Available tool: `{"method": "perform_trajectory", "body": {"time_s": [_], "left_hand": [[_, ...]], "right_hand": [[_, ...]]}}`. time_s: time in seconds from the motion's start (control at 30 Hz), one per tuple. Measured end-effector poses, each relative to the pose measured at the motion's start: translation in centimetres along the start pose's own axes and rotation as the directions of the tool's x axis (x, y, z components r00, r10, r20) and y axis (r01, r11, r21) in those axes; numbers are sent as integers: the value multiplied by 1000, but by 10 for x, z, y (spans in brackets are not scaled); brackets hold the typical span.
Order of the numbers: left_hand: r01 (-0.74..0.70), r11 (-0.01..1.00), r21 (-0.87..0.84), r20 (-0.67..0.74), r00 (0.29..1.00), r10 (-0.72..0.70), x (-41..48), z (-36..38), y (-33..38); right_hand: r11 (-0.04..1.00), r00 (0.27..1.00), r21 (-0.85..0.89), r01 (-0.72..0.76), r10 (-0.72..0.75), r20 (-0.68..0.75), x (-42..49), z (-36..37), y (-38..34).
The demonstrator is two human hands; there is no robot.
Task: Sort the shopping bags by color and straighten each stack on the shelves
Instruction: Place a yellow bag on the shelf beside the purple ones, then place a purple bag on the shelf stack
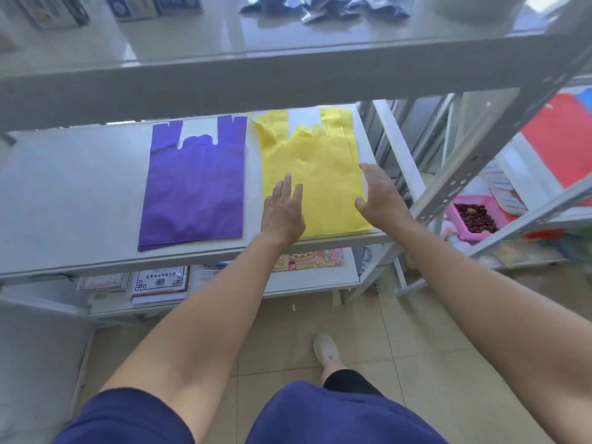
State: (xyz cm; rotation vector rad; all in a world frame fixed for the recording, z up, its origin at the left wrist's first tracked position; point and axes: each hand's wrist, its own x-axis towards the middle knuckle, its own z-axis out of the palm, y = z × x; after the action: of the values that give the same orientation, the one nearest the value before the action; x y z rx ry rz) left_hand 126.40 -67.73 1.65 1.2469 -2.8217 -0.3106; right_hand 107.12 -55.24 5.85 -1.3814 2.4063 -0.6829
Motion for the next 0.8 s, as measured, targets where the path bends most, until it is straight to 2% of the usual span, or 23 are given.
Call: {"method": "perform_trajectory", "body": {"time_s": [0.1,0.17,0.27,0.33,0.37,0.47,0.6,0.7,0.8], "left_hand": [[-85,990,-112,-46,996,81,-37,-13,41],[-219,957,-189,-99,974,203,-63,-15,75],[-512,836,-197,-102,859,502,-90,-6,130],[-599,771,-217,-85,798,596,-93,3,169],[-605,762,-233,-69,791,607,-94,6,190],[-619,742,-256,-39,774,632,-96,10,260],[-725,641,-252,-100,679,728,-92,18,370],[-784,560,-268,-144,607,781,-93,24,471],[-800,522,-297,-161,581,798,-88,34,572]], "right_hand": [[999,999,23,-27,28,-27,-54,-21,-2],[997,997,24,-79,78,7,-89,-31,5],[992,992,5,-127,127,-23,-135,-52,35],[984,978,-14,-180,177,-109,-161,-75,62],[974,963,-24,-226,220,-154,-175,-88,77],[921,893,-35,-388,366,-263,-219,-132,121],[829,746,103,-550,543,-387,-267,-199,185],[775,646,117,-621,591,-482,-297,-252,248],[700,569,126,-703,660,-490,-325,-302,323]]}}
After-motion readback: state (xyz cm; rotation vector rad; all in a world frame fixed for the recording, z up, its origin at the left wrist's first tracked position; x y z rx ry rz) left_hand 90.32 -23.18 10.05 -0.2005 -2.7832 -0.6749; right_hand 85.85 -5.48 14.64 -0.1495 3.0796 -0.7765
